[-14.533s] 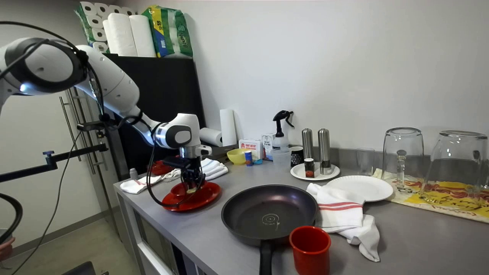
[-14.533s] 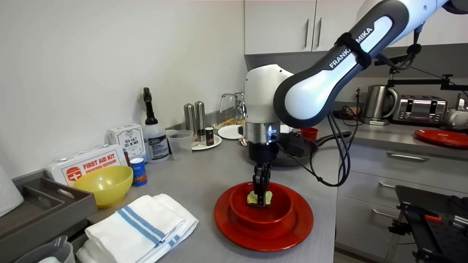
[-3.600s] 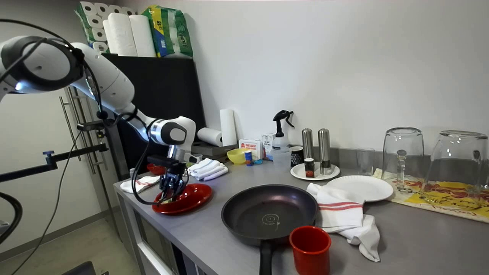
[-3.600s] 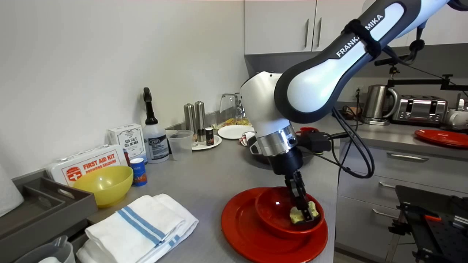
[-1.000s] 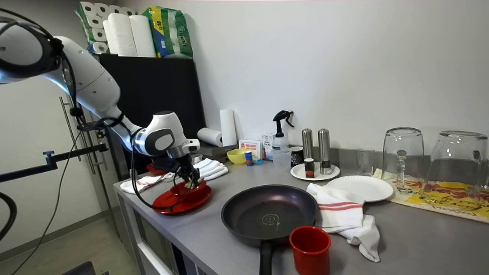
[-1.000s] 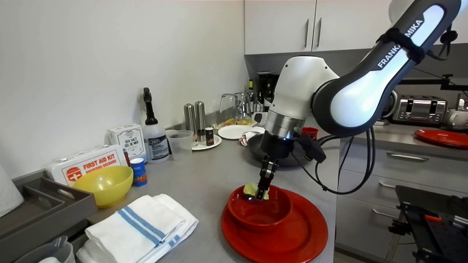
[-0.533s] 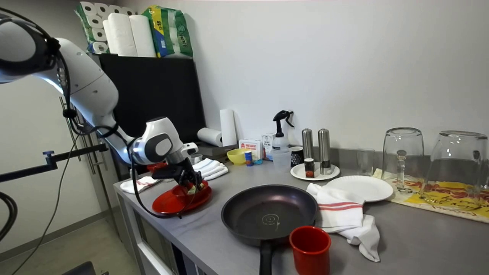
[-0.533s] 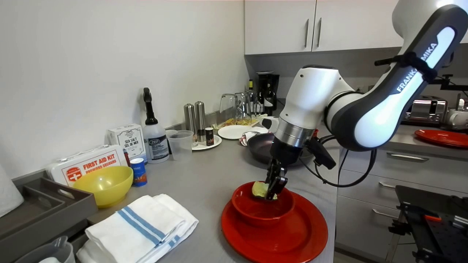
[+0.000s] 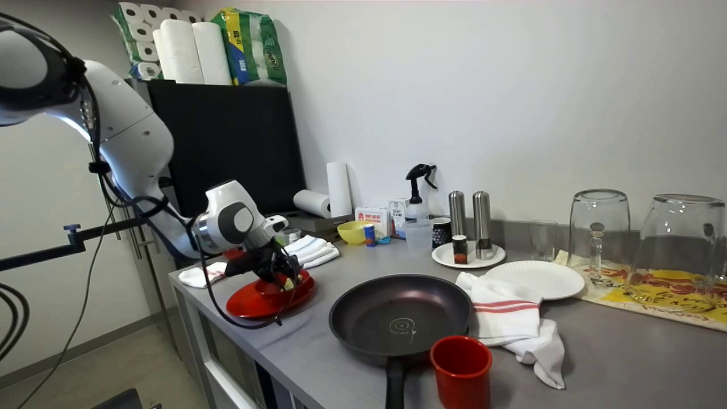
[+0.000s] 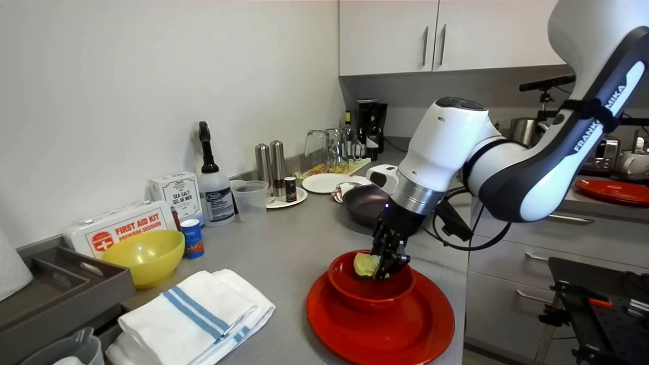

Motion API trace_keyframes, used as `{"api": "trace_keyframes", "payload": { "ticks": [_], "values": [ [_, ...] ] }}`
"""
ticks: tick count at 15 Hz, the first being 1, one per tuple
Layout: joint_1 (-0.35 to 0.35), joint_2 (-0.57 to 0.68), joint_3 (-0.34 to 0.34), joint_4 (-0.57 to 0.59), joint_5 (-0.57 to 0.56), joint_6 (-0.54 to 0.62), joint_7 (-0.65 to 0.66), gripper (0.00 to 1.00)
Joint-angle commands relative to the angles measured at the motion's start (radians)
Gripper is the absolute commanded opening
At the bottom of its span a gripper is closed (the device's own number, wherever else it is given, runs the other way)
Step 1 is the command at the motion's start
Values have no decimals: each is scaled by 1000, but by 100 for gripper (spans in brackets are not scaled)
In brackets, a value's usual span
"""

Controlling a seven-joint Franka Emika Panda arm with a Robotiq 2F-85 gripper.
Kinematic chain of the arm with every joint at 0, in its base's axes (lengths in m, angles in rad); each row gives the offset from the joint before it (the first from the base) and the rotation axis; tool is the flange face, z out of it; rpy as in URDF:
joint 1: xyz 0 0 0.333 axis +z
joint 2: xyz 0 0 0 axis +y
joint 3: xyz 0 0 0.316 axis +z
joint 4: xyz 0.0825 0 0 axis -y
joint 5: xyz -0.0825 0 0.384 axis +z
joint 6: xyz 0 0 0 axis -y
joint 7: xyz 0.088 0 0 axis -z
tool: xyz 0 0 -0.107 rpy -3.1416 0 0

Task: Wipe inside the red bowl with the sponge

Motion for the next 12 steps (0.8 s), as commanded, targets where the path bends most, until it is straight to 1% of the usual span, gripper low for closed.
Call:
{"api": "trace_keyframes", "payload": {
  "ticks": [1, 2, 3, 12],
  "values": [
    [65, -10, -58, -10, -98, -39, 56, 25],
    [75, -9, -66, -10, -114, -45, 66, 25],
    [76, -9, -59, -13, -108, -60, 63, 25],
    [52, -13, 74, -16, 82, -189, 12, 25]
  ]
}}
